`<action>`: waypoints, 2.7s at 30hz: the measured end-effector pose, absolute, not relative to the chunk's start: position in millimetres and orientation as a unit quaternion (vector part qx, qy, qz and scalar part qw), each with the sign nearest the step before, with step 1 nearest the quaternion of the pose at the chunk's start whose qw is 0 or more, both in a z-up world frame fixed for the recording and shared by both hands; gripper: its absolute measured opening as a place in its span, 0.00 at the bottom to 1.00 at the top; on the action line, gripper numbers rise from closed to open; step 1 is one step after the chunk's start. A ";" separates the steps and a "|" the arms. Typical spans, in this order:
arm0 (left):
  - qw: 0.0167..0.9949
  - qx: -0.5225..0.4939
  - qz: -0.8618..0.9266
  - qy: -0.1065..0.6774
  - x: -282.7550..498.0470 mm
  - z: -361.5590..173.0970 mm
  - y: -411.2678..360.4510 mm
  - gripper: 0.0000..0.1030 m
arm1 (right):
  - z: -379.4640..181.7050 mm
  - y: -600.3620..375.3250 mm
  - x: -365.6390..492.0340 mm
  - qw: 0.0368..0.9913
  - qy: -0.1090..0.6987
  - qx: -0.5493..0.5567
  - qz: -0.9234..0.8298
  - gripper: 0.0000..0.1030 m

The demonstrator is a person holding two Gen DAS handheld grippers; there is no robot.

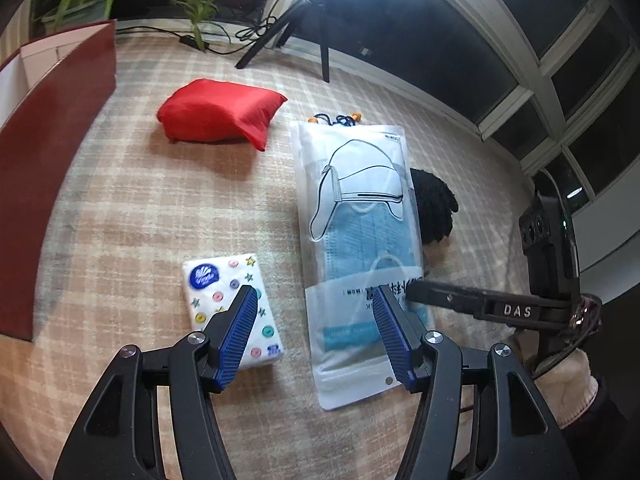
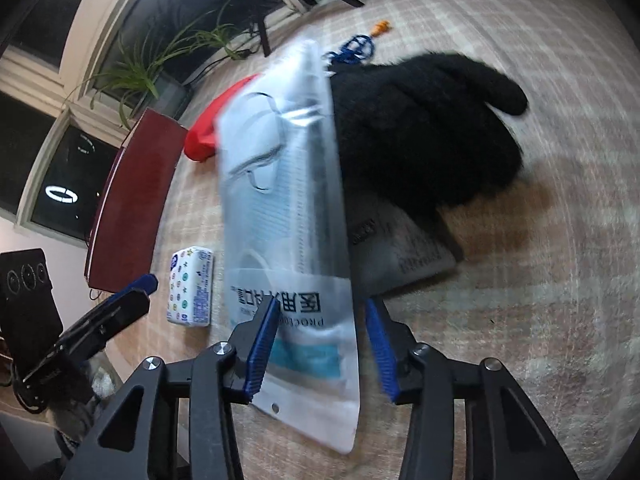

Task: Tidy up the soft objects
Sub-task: 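Move the right tool to the blue face-mask bag and grasp it, then lift the mask bag with the right tool and lower it into the box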

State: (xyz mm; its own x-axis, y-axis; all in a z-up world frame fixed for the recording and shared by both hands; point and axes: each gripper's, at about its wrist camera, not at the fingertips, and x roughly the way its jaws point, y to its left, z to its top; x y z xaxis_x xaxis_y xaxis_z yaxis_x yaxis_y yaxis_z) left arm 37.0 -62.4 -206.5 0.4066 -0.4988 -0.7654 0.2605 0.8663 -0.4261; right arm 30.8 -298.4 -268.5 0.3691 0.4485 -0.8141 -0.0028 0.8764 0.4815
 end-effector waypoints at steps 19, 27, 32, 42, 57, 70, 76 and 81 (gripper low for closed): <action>0.793 -0.136 -0.248 0.539 99.4 -240.2 -90.9 0.58 | -275.1 -297.8 30.8 0.798 0.542 0.210 0.163 0.40; 0.784 -0.145 -0.262 0.544 98.5 -241.6 -96.8 0.57 | -274.9 -293.7 35.0 0.797 0.542 0.207 0.167 0.40; 0.784 -0.137 -0.269 0.543 97.8 -240.2 -102.6 0.57 | -274.4 -287.5 37.3 0.798 0.544 0.195 0.172 0.40; 0.779 -0.142 -0.272 0.546 96.6 -243.8 -103.0 0.57 | -274.7 -279.5 42.4 0.798 0.548 0.180 0.176 0.44; 0.787 -0.138 -0.272 0.536 93.5 -235.8 -107.6 0.57 | -263.0 -268.5 40.5 0.807 0.540 0.152 0.185 0.44; 0.807 -0.135 -0.263 0.511 93.3 -208.7 -94.2 0.57 | -240.5 -256.2 39.4 0.815 0.523 0.154 0.197 0.43; 0.821 -0.140 -0.256 0.491 87.6 -190.6 -75.9 0.57 | -222.0 -241.1 37.7 0.820 0.511 0.148 0.211 0.43; 0.832 -0.150 -0.248 0.472 86.0 -171.6 -51.3 0.57 | -202.8 -221.6 40.3 0.824 0.499 0.142 0.228 0.43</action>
State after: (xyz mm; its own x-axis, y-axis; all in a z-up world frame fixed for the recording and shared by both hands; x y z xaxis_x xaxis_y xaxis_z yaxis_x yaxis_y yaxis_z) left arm 86.0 -51.3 -171.6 0.4310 -0.5542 -0.7121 0.2702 0.8322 -0.4842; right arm 40.3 -221.6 -202.8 0.3980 0.5172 -0.7577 -0.2343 0.8559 0.4611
